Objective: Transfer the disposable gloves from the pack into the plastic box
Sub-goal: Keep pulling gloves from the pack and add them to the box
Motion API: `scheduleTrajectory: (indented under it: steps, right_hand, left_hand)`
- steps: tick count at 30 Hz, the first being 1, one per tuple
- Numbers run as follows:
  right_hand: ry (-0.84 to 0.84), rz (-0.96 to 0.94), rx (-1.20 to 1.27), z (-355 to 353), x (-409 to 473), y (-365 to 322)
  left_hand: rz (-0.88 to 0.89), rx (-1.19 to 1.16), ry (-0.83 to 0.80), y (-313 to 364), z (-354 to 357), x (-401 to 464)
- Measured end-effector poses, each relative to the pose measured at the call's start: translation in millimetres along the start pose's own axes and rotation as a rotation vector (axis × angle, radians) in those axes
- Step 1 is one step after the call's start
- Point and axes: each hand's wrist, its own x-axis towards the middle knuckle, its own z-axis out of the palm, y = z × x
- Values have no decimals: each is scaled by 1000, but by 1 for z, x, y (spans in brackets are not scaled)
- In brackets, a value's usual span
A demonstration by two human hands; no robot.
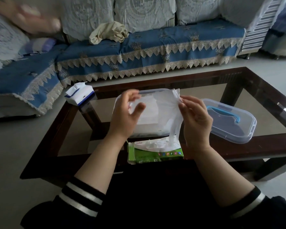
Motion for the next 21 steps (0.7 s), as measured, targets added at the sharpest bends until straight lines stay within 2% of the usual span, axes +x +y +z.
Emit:
scheduleTrajectory:
  steps: [3, 7, 12, 16, 21]
  right_hand:
    - [-4, -19, -69, 0, -2, 1]
    - [81, -48, -188, -2, -5, 8]
    - [161, -23, -265, -6, -2, 17]
    - [221, -76, -288, -7, -1, 20]
    - [151, -198, -372, -5, 0, 23]
  left_hand:
    - [-8, 76, -283, 35, 12, 27]
    - [74, 84, -310, 53, 32, 39]
    - [139, 47, -419, 66, 47, 52]
    - [210, -21, -344, 67, 40, 70]
    - [172, -30, -71, 41, 15, 91]
